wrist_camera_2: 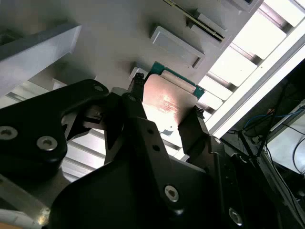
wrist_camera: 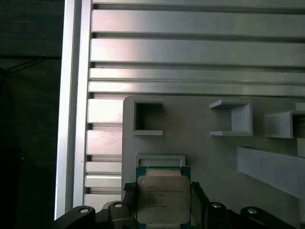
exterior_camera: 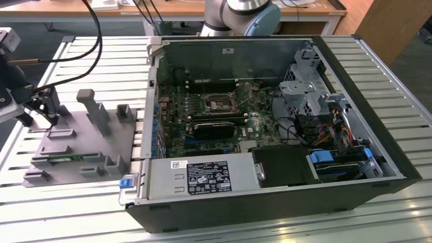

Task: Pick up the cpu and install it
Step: 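Pick up the cpu and move it towards the insertion slot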

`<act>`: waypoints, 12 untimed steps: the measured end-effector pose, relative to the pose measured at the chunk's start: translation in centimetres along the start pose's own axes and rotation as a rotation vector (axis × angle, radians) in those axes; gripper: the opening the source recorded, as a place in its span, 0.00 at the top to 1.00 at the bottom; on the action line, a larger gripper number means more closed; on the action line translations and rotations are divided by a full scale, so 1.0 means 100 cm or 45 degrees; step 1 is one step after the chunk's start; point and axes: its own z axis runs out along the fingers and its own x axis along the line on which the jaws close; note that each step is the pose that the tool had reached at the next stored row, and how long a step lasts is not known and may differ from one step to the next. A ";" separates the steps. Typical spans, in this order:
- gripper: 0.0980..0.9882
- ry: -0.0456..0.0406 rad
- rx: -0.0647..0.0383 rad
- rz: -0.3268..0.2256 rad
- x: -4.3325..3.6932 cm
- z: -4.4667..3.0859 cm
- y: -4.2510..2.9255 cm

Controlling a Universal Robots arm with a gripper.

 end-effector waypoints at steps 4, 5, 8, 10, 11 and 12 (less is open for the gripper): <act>0.50 0.000 0.000 0.000 0.0000 -0.0030 0.0002; 0.50 0.000 0.000 0.000 0.0000 -0.0031 0.0002; 0.50 0.000 0.000 0.000 0.0000 -0.0039 0.0003; 0.50 0.000 0.000 0.000 0.0000 -0.0045 0.0003; 0.50 0.000 0.000 0.000 0.0000 -0.0047 0.0004; 0.50 0.000 0.000 0.000 0.0000 -0.0055 0.0004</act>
